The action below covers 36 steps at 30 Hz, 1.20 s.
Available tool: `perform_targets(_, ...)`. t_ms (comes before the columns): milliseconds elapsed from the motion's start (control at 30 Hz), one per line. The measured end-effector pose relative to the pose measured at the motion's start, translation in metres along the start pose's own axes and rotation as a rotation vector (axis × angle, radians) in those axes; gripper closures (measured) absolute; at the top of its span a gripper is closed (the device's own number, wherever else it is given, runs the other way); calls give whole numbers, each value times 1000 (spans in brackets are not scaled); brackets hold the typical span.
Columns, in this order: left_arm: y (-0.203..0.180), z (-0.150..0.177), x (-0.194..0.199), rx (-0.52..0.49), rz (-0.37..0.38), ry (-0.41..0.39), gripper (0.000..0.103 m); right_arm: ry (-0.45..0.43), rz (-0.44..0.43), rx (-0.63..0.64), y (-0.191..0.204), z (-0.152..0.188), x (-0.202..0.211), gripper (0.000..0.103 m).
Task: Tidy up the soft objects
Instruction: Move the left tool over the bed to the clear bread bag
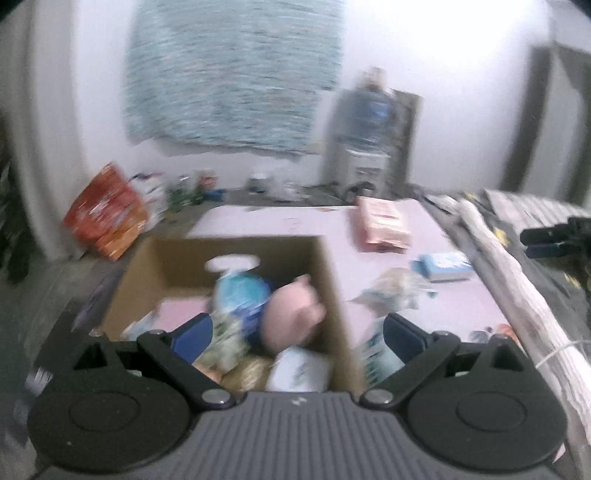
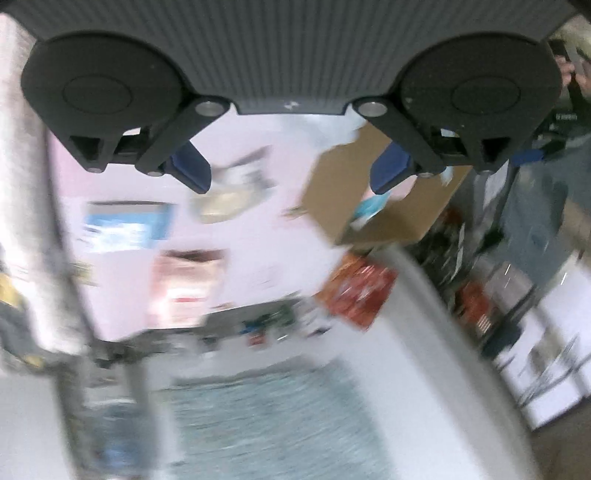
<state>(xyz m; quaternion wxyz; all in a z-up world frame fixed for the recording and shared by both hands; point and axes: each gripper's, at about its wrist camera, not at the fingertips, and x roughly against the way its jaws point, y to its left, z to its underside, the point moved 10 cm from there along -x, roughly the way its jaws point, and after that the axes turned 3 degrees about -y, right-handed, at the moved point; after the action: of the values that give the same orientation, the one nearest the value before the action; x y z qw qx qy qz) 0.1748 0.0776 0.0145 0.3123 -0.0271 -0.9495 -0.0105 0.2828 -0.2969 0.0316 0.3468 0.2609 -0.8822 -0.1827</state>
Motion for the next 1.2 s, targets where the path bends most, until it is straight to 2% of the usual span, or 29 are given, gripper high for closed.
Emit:
perform_targets(100,-51,-22,-34,-109,64,22,1,-28,48,-100,-51,-2,10,7)
perform_targets(233,-110,-36,-87,-239,119,97,1,-13,84,-189,-102,11,-1,7)
perform_targets(400,-163,-32,-167,-397,160,259,1,6,51,-291,-142,26,-36,7)
perform_targets(467,-173,-19,-196,-487,179,348,1,9,49,-304,-152,25,-51,7)
perform_targets(567,-177,-5,-236,-558,172,445,1,14,43,-326,-170,20,-70,7)
perform_targets(700,-181,8,-276,-602,177,525,1,17,57,-345,-194,10,-84,7)
perform_targets(833,-187,19,-310,-656,148,587,1,11,47,-350,-206,7,-85,7)
perform_targets(1033,-191,30,-338,-640,124,639,1,13,40,-308,-210,8,-84,7)
perform_targets(1100,-189,31,-343,-626,101,640,8,10,66,-265,-211,3,-83,7)
perform_targets(1167,-186,33,-348,-595,69,664,27,3,86,-197,-208,-7,-88,7)
perform_targets(1200,-185,33,-349,-576,54,674,31,-20,100,-142,-206,-15,-91,7)
